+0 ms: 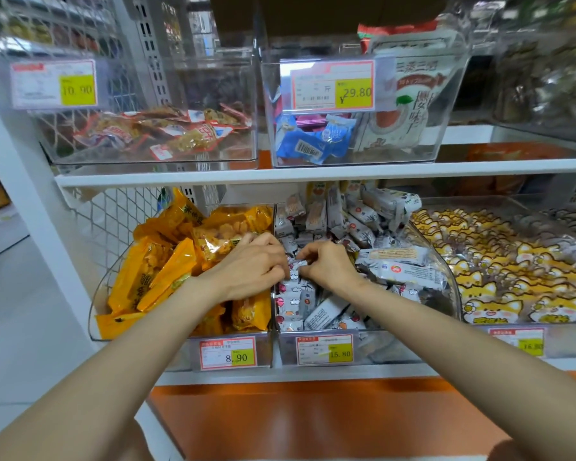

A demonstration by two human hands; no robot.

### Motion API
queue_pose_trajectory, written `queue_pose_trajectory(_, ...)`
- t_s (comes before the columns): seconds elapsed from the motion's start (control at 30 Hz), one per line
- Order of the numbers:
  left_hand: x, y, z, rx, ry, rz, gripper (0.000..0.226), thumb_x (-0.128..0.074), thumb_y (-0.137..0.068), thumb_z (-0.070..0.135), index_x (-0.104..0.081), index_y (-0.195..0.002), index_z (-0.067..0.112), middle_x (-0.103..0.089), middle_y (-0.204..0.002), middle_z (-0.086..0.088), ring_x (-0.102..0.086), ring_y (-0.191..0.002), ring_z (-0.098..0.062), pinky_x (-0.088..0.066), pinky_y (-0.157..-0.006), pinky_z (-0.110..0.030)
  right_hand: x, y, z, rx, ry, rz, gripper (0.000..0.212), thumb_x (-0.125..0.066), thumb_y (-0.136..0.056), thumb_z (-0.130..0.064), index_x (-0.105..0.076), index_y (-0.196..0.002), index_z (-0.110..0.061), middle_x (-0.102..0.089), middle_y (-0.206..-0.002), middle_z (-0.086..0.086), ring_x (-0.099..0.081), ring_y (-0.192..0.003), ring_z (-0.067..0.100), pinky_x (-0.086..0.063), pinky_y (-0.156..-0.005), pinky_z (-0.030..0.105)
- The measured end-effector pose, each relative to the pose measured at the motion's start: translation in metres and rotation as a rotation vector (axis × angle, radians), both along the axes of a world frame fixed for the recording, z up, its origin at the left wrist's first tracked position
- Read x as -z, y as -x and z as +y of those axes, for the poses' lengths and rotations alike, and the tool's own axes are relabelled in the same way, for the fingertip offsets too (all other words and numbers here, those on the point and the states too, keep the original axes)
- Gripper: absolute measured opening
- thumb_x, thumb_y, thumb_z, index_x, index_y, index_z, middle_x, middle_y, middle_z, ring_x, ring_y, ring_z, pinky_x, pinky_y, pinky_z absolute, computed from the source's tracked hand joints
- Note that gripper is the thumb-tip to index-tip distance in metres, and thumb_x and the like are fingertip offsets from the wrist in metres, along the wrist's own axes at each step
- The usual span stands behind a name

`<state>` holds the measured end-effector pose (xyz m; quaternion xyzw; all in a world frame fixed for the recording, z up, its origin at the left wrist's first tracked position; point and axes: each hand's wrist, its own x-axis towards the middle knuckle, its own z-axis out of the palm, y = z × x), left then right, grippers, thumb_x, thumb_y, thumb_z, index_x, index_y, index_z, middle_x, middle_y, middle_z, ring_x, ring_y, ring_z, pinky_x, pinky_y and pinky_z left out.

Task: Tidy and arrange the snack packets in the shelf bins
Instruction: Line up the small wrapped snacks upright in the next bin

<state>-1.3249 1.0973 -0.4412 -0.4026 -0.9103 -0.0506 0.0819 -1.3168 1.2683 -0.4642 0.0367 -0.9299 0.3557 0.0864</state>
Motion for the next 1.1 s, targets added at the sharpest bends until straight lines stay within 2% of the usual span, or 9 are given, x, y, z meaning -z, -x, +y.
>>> queue_pose_trajectory(0.2,0.004,-0.003,-0.001,0.001,-0.070,0.036,0.065,-0.011,-0.077,0.047,-0.066,-0.101,0.022,-0.059,-0.107,0.008,-0.039,-0.110,-0.007,-0.015,-0.083,-0.022,0.004,0.004,0.001,-0.040,-0.094,0.055,0.027,-0.073,-0.078,-0.013,-0.062,-0.103,-0.011,-0.065,-0.097,0.006,-0.059,-0.091,0.021,-0.046,-0.078,0.032)
queue_pose_trajectory(0.37,0.007,-0.004,-0.010,-0.070,-0.269,0.143,0.052,-0.025,-0.085,0.048,-0.059,-0.113,0.023,-0.056,-0.115,0.009,-0.039,-0.111,-0.004,-0.023,-0.088,-0.025,0.006,-0.001,0.001,-0.037,-0.076,0.243,0.036,-0.068,-0.084,-0.032,-0.061,-0.115,-0.014,-0.063,-0.108,0.005,-0.057,-0.088,0.018,-0.044,-0.075,0.028)
queue_pose_trajectory(0.5,0.003,-0.002,-0.017,-0.144,-0.430,0.136,0.051,-0.027,-0.085,0.049,-0.061,-0.110,0.019,-0.059,-0.113,0.005,-0.045,-0.110,-0.009,-0.030,-0.090,-0.030,0.005,-0.005,0.002,-0.069,0.082,0.250,0.031,-0.069,-0.084,-0.024,-0.063,-0.111,-0.012,-0.064,-0.102,0.003,-0.054,-0.074,0.011,-0.039,-0.067,0.015)
queue_pose_trajectory(0.6,0.002,0.000,-0.021,-0.166,-0.432,0.142,0.049,-0.030,-0.085,0.047,-0.063,-0.104,0.019,-0.062,-0.110,0.002,-0.050,-0.110,-0.017,-0.033,-0.090,-0.032,0.006,-0.004,0.000,-0.137,0.064,0.201,0.027,-0.065,-0.087,-0.015,-0.066,-0.112,-0.006,-0.067,-0.109,0.010,-0.058,-0.086,0.013,-0.036,-0.070,0.003)
queue_pose_trajectory(0.67,0.001,-0.001,-0.021,-0.167,-0.430,0.141,0.047,-0.031,-0.085,0.046,-0.064,-0.103,0.018,-0.062,-0.110,0.002,-0.051,-0.109,-0.018,-0.035,-0.090,-0.034,0.006,-0.001,-0.001,-0.144,0.073,0.135,0.025,-0.059,-0.091,-0.010,-0.066,-0.114,-0.004,-0.066,-0.113,0.013,-0.062,-0.089,0.016,-0.040,-0.074,0.008)
queue_pose_trajectory(0.8,-0.001,-0.002,-0.019,-0.157,-0.427,0.138,0.045,-0.032,-0.085,0.044,-0.065,-0.101,0.018,-0.062,-0.110,0.003,-0.051,-0.109,-0.018,-0.036,-0.090,-0.035,0.004,0.002,0.000,-0.163,0.030,-0.029,0.029,-0.045,-0.098,-0.006,-0.062,-0.121,-0.003,-0.064,-0.110,0.009,-0.055,-0.052,0.000,-0.041,-0.047,0.012)
queue_pose_trajectory(0.9,-0.002,-0.003,-0.018,-0.140,-0.440,0.142,0.043,-0.034,-0.085,0.042,-0.066,-0.099,0.018,-0.063,-0.108,0.004,-0.053,-0.106,-0.018,-0.037,-0.089,-0.035,0.001,0.005,-0.001,-0.229,-0.161,-0.099,0.036,-0.037,-0.100,-0.007,-0.052,-0.133,-0.007,-0.062,-0.111,0.015,-0.052,-0.058,0.009,-0.039,-0.049,0.006)
queue_pose_trajectory(0.97,-0.003,-0.004,-0.017,-0.142,-0.440,0.141,0.043,-0.034,-0.085,0.042,-0.066,-0.098,0.018,-0.063,-0.108,0.004,-0.053,-0.106,-0.017,-0.036,-0.088,-0.034,-0.001,0.005,-0.002,-0.253,-0.234,-0.130,0.041,-0.034,-0.100,-0.008,-0.045,-0.139,-0.009,-0.055,-0.130,0.021,-0.050,-0.062,0.006,-0.034,-0.048,0.003)
queue_pose_trajectory(1.1,-0.006,-0.009,-0.017,-0.125,-0.430,0.117,0.044,-0.033,-0.085,0.043,-0.066,-0.100,0.017,-0.062,-0.109,0.004,-0.051,-0.107,-0.015,-0.037,-0.090,-0.035,-0.007,0.000,0.002,-0.218,-0.262,-0.108,0.043,-0.043,-0.098,-0.013,-0.041,-0.141,-0.010,-0.052,-0.135,0.017,-0.061,-0.099,0.023,-0.045,-0.082,0.022)
